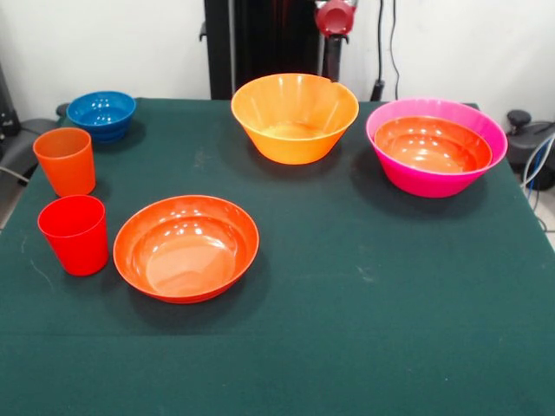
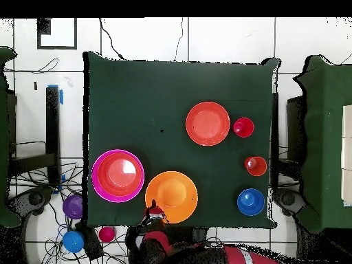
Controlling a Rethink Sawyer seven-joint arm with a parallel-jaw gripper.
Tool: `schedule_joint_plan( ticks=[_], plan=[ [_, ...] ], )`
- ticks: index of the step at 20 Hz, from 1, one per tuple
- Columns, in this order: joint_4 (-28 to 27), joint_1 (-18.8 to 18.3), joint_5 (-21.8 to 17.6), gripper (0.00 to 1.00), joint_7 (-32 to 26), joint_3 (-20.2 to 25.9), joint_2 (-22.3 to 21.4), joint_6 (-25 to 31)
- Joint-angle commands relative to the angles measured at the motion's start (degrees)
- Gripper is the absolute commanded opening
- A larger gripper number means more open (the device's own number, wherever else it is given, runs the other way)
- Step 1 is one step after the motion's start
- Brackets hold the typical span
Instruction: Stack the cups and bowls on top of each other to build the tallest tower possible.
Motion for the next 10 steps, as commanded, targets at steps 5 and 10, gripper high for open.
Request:
schedule_joint_plan(
  ticks=[5, 10],
  plan=[
    [-4.8, 3.2, 2.1, 1.0, 19.5, 3.3, 13.4, -10.1],
    [-8.8, 3.1, 0.8, 1.0, 19.3, 2.7, 19.2, -13.7]
  ],
)
